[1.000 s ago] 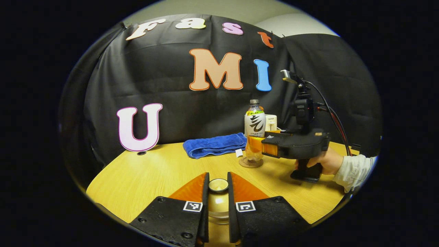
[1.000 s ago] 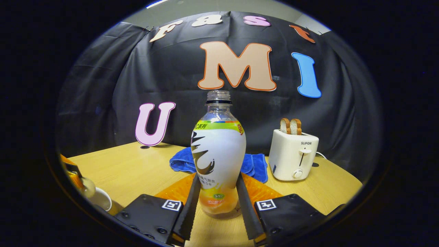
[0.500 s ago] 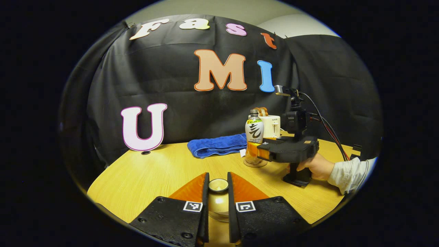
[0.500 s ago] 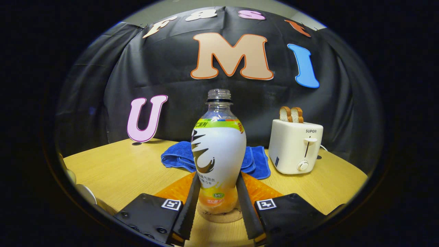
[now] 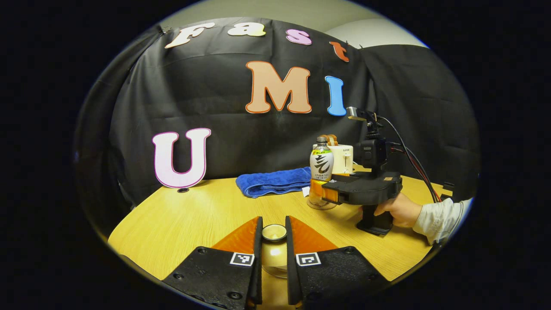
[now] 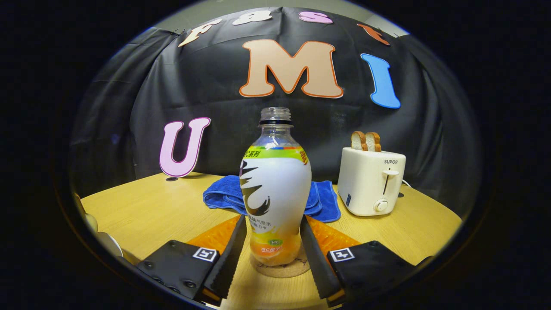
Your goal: Open the teacup lid with one hand, grasp the water bottle and pour water into the teacup with the other hand; after pouring, place the water bottle on the coaster and then close the teacup lid.
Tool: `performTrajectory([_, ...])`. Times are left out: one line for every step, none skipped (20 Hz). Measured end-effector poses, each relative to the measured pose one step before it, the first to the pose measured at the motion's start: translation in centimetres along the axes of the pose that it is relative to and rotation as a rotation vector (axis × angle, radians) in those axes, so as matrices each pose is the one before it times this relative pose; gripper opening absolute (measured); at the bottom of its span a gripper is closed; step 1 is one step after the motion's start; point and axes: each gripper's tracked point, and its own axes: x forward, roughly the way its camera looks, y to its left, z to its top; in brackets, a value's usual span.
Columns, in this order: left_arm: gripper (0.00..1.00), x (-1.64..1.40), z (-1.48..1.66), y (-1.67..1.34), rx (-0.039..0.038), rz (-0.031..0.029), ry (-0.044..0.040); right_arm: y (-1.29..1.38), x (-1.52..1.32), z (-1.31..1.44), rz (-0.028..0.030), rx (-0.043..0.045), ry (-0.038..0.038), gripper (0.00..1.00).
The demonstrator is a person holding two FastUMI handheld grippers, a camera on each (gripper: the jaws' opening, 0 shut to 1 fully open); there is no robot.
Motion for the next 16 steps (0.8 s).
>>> performTrajectory([0.2,0.043,0.016,-0.016,-0.00127,-0.00135,0.00135,0.015,-0.078,-0.007,0.00027,-0.00283,-0.00212,0.8])
performTrajectory([0.2,0.116,-0.12,0.0,-0.00134,-0.00116,0.00115,0.138,-0.152,0.049,0.00136,-0.00358,-0.00125,0.84])
performTrajectory([0.2,0.1,0.014,-0.017,-0.00082,-0.00177,0.00282,-0.2,-0.165,0.049,-0.00758,-0.00555,-0.00354,0.92])
performTrajectory([0.2,0.087,-0.06,-0.055,0.00007,-0.00225,0.00091,-0.084,-0.052,0.13,-0.00362,-0.00572,-0.00967,0.99])
performTrajectory([0.2,0.114,0.008,-0.078,-0.00224,-0.00314,0.00012,0.05,-0.466,0.307,0.00117,-0.00345,-0.00792,1.0])
performTrajectory([0.2,0.111,-0.107,-0.162,-0.00288,-0.00451,0.00084,-0.053,-0.427,0.364,-0.00009,-0.0024,-0.00802,1.0])
performTrajectory([0.2,0.177,-0.031,-0.107,-0.00208,-0.00456,0.0014,-0.193,-0.41,0.296,-0.00197,-0.00007,-0.00937,1.0])
performTrajectory([0.2,0.118,-0.071,-0.079,-0.00183,-0.00374,0.003,-0.257,-0.566,0.513,-0.00579,0.00086,-0.01503,1.0])
performTrajectory([0.2,0.181,-0.103,-0.123,-0.00161,-0.0051,0.0012,-0.274,-0.522,0.41,-0.00584,0.00093,-0.01213,1.0])
performTrajectory([0.21,0.247,-0.138,-0.116,-0.00439,-0.00435,0.0024,-0.234,-0.567,0.504,-0.00498,0.00176,-0.01262,1.0])
performTrajectory([0.21,0.22,-0.163,-0.095,-0.00572,-0.00498,0.00162,-0.09,-0.744,0.489,0.00028,0.00085,-0.01108,1.0])
performTrajectory([0.21,0.229,-0.279,-0.192,-0.00327,-0.00474,0.00549,-0.134,-0.685,0.455,0.00039,0.00018,-0.00897,0.96])
performTrajectory([0.2,0.137,-0.247,-0.074,-0.00221,-0.00219,0.00493,-0.193,-0.711,0.551,0.00014,-0.00028,-0.00983,0.96])
performTrajectory([0.21,0.223,-0.276,-0.049,-0.0021,-0.00248,0.00563,-0.083,-0.705,0.653,0.00105,0.0025,-0.01373,1.0])
performTrajectory([0.21,0.16,-0.352,-0.191,-0.00182,-0.00411,0.00942,-0.045,-0.678,0.752,0.00297,0.00547,-0.01458,1.0])
performTrajectory([0.21,0.045,-0.271,-0.176,-0.00132,-0.0025,0.00692,-0.001,-0.619,0.69,0.0036,0.00628,-0.01535,1.0])
